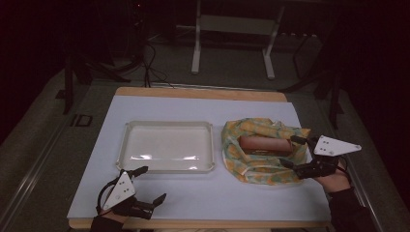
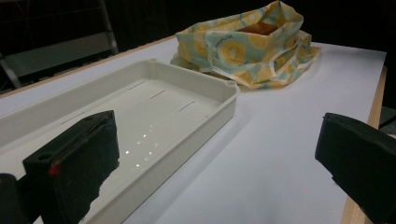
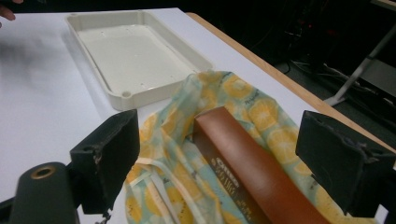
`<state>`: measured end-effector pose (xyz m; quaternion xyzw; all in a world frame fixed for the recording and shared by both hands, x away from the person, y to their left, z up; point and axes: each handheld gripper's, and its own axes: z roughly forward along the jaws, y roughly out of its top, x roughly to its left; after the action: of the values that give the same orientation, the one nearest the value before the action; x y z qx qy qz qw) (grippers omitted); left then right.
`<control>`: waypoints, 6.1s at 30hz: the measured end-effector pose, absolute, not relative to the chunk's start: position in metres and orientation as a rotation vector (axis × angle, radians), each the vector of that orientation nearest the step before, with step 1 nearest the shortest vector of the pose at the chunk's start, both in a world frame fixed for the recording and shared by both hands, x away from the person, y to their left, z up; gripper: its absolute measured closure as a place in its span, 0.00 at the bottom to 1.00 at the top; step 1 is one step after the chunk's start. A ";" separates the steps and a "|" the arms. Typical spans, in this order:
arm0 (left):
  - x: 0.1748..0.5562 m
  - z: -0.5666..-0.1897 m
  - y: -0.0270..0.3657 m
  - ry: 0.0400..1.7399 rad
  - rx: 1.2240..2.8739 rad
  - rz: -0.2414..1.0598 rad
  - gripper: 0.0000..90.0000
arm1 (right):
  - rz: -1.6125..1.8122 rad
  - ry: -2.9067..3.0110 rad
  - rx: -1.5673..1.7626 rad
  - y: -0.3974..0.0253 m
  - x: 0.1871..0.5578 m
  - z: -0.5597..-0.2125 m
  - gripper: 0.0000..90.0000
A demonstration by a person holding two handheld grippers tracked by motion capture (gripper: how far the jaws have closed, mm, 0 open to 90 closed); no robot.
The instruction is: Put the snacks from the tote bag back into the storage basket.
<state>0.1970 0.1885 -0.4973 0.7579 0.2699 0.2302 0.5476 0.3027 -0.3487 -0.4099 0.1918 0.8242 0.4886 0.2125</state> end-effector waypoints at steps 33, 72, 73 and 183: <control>0.198 -0.498 0.187 0.619 1.809 0.543 0.00 | 1.139 2.446 0.533 -0.355 0.374 -0.402 0.19; 0.200 -0.502 0.187 0.629 1.822 0.528 0.00 | 0.610 2.793 0.375 -0.332 0.421 -0.475 0.25; 0.200 -0.502 0.186 0.626 1.824 0.527 0.00 | 0.586 2.804 0.365 -0.331 0.421 -0.476 0.26; 0.196 -0.501 0.188 0.596 1.818 0.509 0.00 | 0.608 2.787 -0.031 -0.216 0.423 -0.330 0.48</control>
<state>0.1956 0.1877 -0.5008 0.7678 0.2518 0.2149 0.5486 0.4227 -0.2163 -0.3302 -0.0109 0.9668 0.2109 0.1438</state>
